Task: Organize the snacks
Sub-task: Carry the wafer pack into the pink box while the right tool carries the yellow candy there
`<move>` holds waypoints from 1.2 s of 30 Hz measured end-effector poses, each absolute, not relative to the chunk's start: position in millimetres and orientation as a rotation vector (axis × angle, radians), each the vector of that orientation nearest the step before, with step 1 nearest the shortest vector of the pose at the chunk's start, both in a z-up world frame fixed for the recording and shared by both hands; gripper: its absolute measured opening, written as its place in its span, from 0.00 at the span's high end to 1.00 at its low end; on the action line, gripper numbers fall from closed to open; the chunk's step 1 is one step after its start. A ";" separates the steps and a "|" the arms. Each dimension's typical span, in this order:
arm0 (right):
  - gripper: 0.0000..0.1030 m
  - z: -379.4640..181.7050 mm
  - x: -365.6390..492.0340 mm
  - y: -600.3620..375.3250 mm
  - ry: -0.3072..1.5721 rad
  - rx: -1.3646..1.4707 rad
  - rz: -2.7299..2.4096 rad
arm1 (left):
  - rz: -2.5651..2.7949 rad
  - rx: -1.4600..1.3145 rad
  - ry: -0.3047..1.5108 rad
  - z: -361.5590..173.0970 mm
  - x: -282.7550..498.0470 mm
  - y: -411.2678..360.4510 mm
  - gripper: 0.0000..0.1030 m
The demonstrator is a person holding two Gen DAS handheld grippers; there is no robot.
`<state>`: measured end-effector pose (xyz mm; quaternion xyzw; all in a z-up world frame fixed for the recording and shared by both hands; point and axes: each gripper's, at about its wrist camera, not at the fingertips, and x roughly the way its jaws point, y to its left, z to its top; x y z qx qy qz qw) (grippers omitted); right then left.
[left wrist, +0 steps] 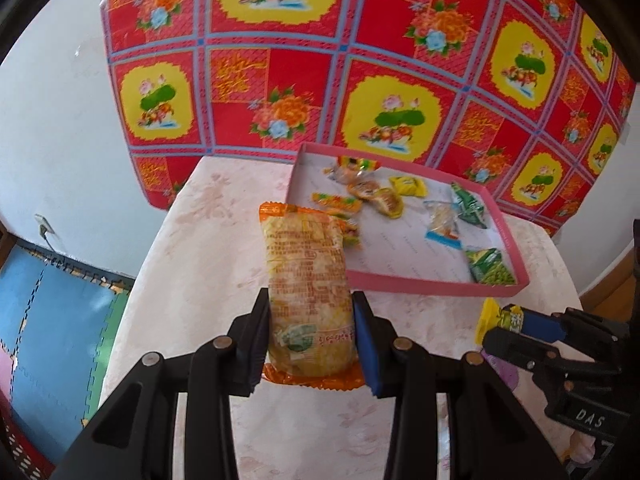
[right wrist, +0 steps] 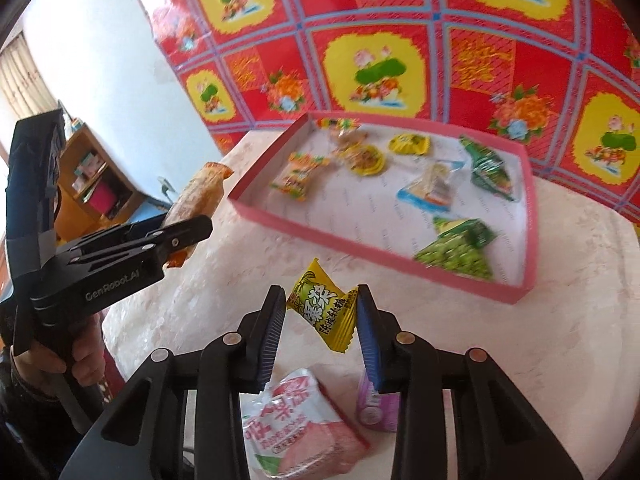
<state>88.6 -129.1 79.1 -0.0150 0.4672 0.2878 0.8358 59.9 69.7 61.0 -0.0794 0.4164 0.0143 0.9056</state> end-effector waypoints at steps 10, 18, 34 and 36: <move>0.65 92.9 108.0 -164.8 0.954 0.026 0.532 | -0.012 -0.150 0.864 70.3 81.5 47.3 0.61; 0.65 103.7 132.2 -185.2 0.917 0.021 0.467 | -0.034 -0.124 0.867 72.0 100.4 31.0 0.61; 0.65 98.8 180.0 -197.4 0.894 0.027 0.408 | -0.053 -0.098 0.883 56.3 137.4 7.0 0.61; 0.65 95.4 184.6 -197.5 0.895 0.021 0.400 | -0.054 -0.101 0.891 52.9 140.4 6.0 0.61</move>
